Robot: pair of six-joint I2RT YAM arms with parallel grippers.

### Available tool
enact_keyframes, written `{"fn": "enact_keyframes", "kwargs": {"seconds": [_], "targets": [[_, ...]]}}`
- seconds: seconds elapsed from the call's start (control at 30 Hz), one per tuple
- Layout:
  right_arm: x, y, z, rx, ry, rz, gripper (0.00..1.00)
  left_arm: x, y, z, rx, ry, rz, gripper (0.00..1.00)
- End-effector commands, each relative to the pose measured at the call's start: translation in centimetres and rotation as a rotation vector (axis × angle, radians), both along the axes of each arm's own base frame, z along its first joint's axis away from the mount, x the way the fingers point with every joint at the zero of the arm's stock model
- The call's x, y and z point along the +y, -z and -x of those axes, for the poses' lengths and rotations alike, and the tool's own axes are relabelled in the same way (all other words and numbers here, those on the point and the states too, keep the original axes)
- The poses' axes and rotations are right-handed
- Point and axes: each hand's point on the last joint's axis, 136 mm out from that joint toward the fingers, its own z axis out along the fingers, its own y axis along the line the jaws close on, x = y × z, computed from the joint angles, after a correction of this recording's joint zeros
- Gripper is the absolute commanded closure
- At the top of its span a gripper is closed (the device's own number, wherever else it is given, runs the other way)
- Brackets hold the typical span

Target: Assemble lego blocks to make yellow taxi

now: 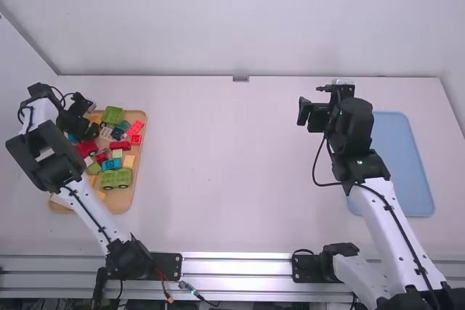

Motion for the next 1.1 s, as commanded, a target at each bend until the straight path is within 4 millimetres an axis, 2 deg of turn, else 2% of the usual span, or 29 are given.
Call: {"fn": "enact_keyframes", "kwargs": {"seconds": [0.0,0.2,0.43,0.6,0.8,1.07], "targets": [[0.6,-1.7,-0.3,-0.038,-0.011,-0.004,0.01,-0.1,0.7,0.3,0.032,-0.011,0.008,0.01],[0.7,-1.7,-0.3,-0.040,-0.013,-0.003,0.01,0.4,-0.6,-0.2,0.015,-0.013,-0.006,0.01],[0.6,-1.7,-0.3,-0.037,-0.010,-0.003,0.01,0.4,-0.5,-0.2,0.014,-0.008,-0.008,0.01],[0.6,-1.5,-0.3,-0.032,-0.011,-0.002,0.01,0.2,0.2,0.0,0.022,0.016,-0.010,0.01],[0.6,-1.5,-0.3,-0.031,-0.011,-0.002,0.01,-0.2,2.0,0.5,0.030,0.030,-0.008,0.01],[0.6,-1.6,-0.3,-0.035,-0.013,-0.004,0.01,-0.7,2.8,0.3,0.009,0.042,0.012,0.01]]}}
